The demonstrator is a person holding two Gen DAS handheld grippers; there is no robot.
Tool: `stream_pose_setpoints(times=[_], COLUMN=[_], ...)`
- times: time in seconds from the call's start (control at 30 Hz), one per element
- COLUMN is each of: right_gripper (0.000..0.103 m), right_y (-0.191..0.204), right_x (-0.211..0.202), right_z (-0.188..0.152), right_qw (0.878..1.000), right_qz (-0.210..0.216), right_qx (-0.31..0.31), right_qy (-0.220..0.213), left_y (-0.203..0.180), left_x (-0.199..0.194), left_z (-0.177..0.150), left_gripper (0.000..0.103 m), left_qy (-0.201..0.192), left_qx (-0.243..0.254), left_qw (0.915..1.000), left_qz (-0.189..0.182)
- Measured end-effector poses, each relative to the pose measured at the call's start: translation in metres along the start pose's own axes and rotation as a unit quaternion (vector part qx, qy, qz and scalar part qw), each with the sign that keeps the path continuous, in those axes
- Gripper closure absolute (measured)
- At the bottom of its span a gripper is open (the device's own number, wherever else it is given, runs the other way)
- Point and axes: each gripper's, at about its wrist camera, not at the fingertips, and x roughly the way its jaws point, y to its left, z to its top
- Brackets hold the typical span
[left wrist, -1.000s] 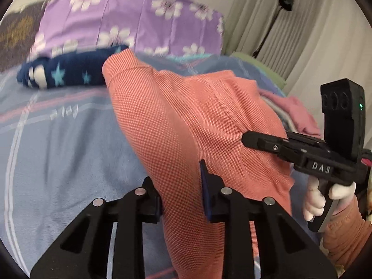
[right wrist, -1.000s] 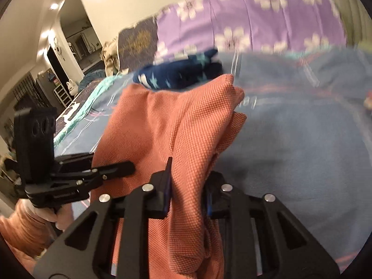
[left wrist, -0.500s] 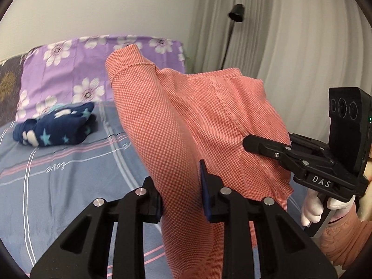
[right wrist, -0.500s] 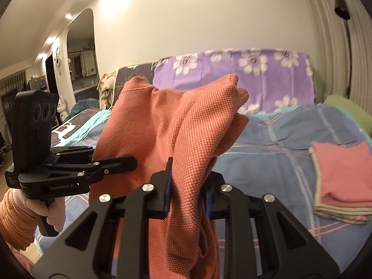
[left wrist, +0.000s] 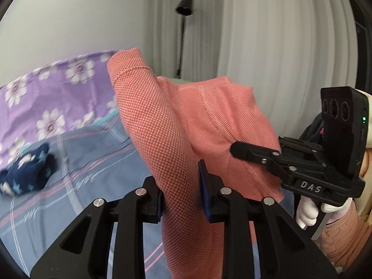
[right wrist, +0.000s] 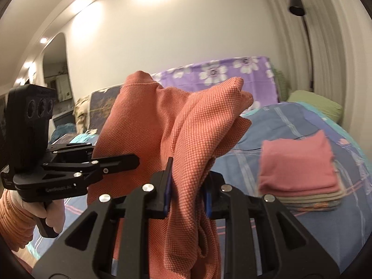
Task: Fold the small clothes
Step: 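Lift the folded shirt with both tools and carry it toward the clothes stack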
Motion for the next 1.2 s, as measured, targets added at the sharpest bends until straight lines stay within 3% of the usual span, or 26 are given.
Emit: stream_pose_setpoints(times=[0.43,0.8,1.2], right_gripper=[0.081,0.081,0.082], right_y=[-0.098,-0.169,-0.201], right_x=[-0.028,0.012,0.054], right_z=[0.052,0.097,0.094], right_qw=[0.993,0.988,0.986], right_qz=[-0.094,-0.144,-0.164], right_qx=[0.021,0.022,0.035], right_qy=[-0.064,-0.058,-0.017], left_y=[-0.067,-0.076,-0.068], left_x=[0.090,0.155,0.208], left_z=[0.095,0.138,0.140], left_gripper=[0.077,0.077,0.077], left_qy=[-0.018,-0.017,0.021], left_qx=[0.104,0.091,0.056], left_qw=[0.9940,0.9947,0.9968], left_qz=[-0.029,-0.044,-0.053])
